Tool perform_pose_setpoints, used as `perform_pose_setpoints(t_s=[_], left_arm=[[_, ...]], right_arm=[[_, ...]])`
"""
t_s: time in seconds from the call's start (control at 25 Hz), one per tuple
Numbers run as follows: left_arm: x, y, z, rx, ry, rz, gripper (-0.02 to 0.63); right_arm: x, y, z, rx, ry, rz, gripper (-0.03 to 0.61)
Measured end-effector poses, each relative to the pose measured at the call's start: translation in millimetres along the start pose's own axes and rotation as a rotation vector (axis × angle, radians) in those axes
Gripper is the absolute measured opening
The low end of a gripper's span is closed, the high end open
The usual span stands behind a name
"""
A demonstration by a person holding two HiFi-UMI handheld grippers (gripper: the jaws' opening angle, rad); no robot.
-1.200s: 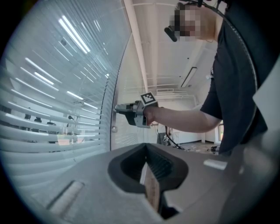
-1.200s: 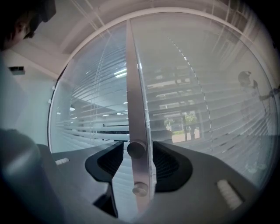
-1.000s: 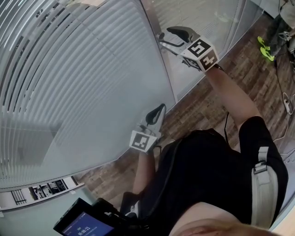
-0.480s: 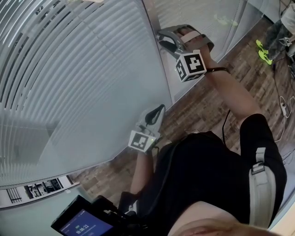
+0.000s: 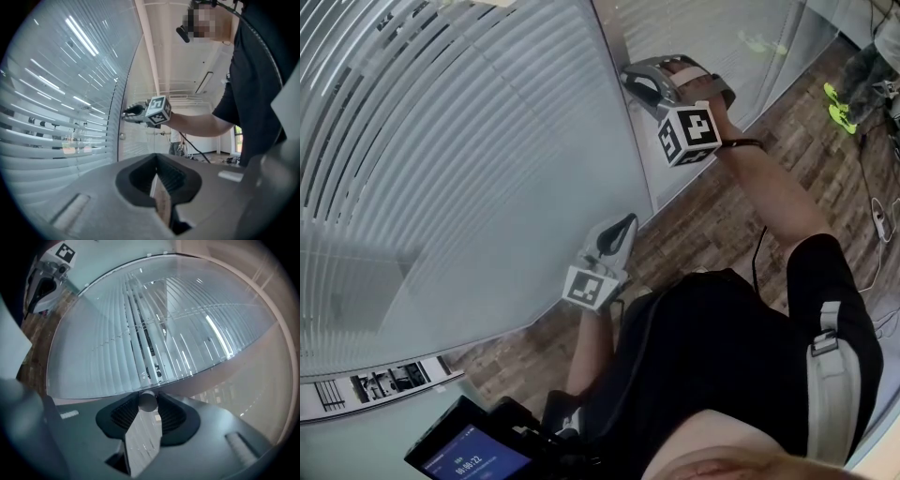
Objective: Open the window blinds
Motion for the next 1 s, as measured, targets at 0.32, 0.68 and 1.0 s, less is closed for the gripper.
perform_pose_setpoints(t_s=[0.32,0.68,1.0], left_arm=[[1,-2,2,-0.005,0.001,0.012,0.003],[0,-1,4,-0.009,-0.011,0.009,0.003],[-1,-2,4,-0.007,-0.017,0.004,0.003]], right_arm=[[-2,5,1,-0.003,0.025,0.258,0.126],[-8,13,0,0.011,0.076,0.621,0.126],[-27,16,5,0.076,0.169,1.044,0.126]])
Point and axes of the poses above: the fingertips, and each gripper's own axes: z forward along the fingers, y to its right, x out of its top, the point moved 8 cm from there along -z, backward along the fingers, and after that the axes turned 13 degrees about z, right-handed, at the moved point
